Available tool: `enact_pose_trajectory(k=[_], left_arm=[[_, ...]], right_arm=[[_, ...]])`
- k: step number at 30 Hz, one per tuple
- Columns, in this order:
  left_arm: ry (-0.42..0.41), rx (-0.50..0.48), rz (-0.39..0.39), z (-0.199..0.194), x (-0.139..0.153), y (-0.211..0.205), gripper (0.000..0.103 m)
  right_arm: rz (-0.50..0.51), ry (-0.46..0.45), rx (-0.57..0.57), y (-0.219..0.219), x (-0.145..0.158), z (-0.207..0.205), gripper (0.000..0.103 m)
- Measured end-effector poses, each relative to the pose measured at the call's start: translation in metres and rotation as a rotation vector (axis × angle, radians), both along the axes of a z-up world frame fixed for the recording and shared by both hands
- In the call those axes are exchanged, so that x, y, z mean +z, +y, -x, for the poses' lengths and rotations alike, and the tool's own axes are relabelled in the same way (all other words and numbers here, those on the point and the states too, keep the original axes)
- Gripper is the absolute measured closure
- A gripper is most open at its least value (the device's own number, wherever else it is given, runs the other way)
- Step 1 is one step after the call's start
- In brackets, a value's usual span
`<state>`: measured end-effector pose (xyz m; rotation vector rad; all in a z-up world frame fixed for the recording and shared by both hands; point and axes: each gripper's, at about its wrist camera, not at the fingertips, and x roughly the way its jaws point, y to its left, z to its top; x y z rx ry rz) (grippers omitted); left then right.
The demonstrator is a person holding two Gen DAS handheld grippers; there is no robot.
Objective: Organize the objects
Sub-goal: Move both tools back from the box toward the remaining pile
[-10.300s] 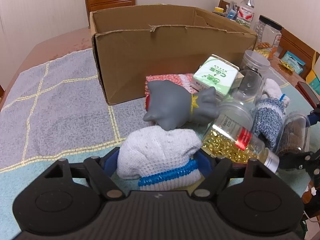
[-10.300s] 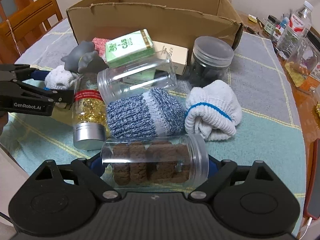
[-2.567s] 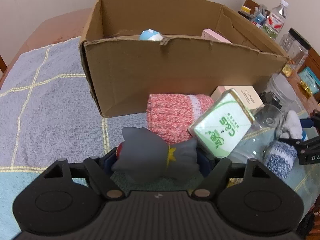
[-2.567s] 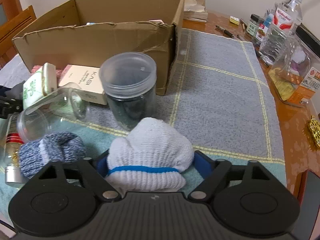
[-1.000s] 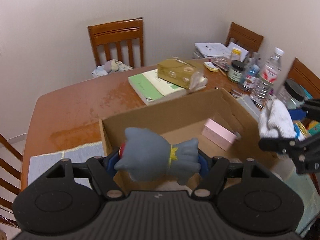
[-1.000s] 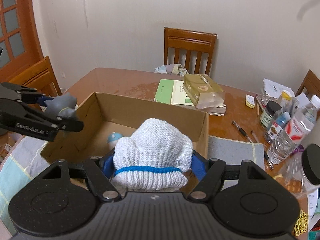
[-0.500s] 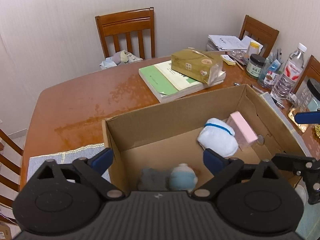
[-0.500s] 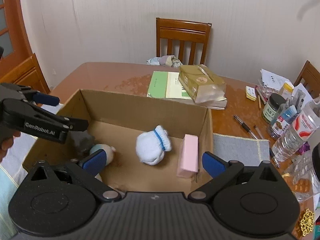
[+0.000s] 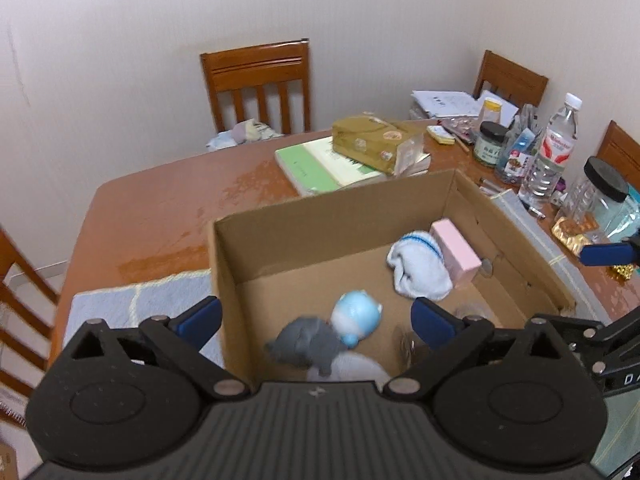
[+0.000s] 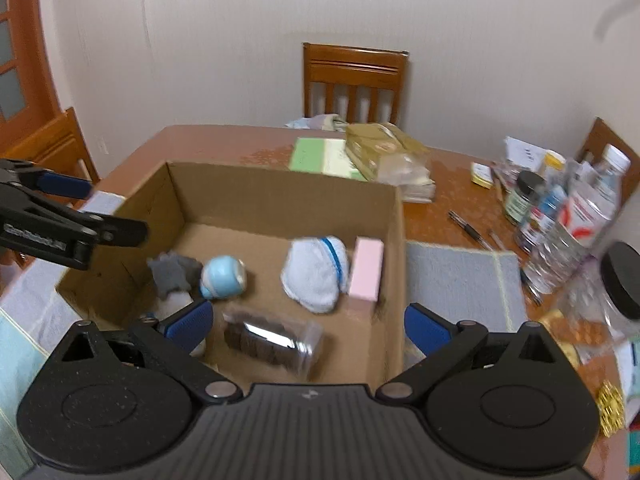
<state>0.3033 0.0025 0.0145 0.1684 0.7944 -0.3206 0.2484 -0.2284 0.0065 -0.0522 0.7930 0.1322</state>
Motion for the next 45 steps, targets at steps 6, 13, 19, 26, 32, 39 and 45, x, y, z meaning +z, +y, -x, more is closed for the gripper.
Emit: enact_pose_trajectory(k=[6, 13, 19, 26, 32, 39, 45], left_arm=[[-0.019, -0.002, -0.016, 0.036, -0.002, 0.004, 0.002], [0.006, 0.038, 0.005, 0.069, -0.012, 0.011, 0.002], [0.025, 0.064, -0.001, 0.090, -0.025, 0.011, 0.002], [0.078, 0.080, 0.011, 0.107, -0.046, 0.012, 0.002], [0.118, 0.101, 0.017, 0.114, -0.058, 0.019, 0.002], [0.138, 0.082, 0.024, 0.118, -0.063, 0.021, 0.002], [0.139, 0.051, 0.028, 0.121, -0.065, 0.018, 0.002]], right_arm=[[0.012, -0.015, -0.026, -0.010, -0.001, 0.036, 0.000], [0.015, -0.013, -0.040, -0.022, -0.013, 0.068, 0.000], [-0.003, 0.031, -0.031, -0.024, -0.030, 0.089, 0.000], [-0.040, 0.096, 0.042, -0.012, -0.049, 0.105, 0.000], [-0.061, 0.146, 0.134, 0.010, -0.064, 0.116, 0.000], [-0.040, 0.201, 0.149, 0.029, -0.084, 0.114, 0.000], [-0.041, 0.237, 0.094, 0.022, -0.095, 0.111, 0.000]])
